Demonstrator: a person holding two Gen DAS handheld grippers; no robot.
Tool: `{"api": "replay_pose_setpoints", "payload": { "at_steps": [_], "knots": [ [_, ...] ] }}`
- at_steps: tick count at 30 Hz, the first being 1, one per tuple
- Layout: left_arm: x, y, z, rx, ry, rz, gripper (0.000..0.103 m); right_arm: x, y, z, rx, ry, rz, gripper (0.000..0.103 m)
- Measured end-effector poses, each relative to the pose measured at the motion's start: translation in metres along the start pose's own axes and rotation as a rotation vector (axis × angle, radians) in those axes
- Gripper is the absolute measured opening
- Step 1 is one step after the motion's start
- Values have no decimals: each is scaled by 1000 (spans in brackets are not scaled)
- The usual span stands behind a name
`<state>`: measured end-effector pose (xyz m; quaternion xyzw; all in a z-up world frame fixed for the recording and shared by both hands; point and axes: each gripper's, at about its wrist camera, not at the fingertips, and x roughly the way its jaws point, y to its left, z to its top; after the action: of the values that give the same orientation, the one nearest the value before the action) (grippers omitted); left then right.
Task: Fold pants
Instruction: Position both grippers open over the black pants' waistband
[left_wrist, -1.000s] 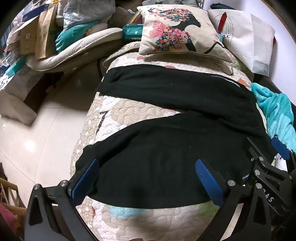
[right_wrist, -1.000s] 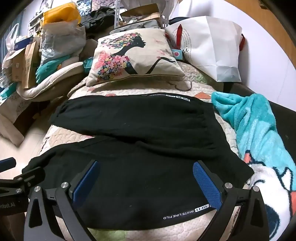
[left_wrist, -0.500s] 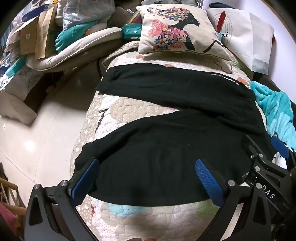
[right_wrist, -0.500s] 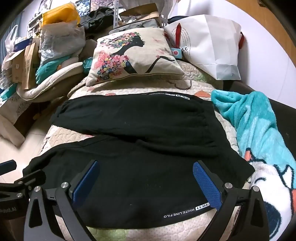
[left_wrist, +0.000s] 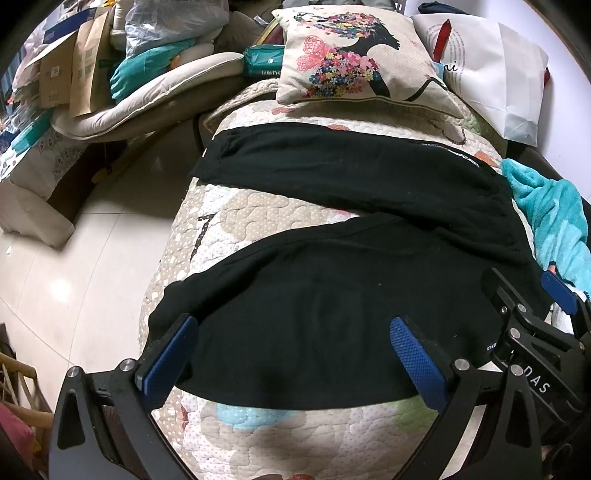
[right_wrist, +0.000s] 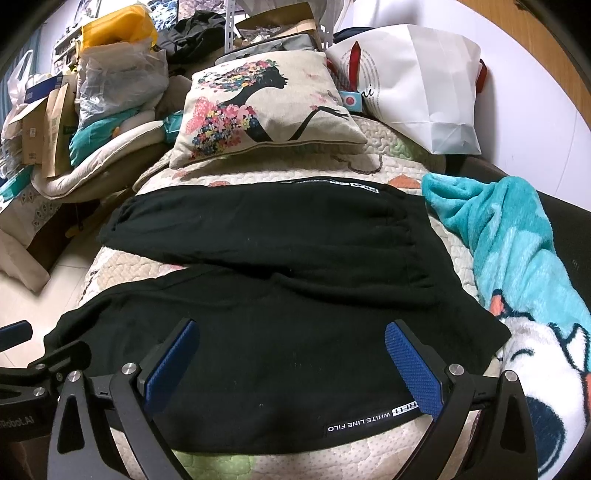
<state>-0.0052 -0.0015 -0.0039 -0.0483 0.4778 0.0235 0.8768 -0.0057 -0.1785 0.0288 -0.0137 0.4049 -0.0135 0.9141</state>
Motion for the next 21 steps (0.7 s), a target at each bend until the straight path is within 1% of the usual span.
{"api": "replay_pose_setpoints", "payload": {
  "at_steps": [7, 21],
  "knots": [
    [1, 1, -2, 0, 1, 1, 103, 2, -1, -1, 1, 7, 0, 102],
    [14, 4, -9, 3, 33, 16, 103, 7, -1, -5, 7, 28, 3, 102]
  ]
}}
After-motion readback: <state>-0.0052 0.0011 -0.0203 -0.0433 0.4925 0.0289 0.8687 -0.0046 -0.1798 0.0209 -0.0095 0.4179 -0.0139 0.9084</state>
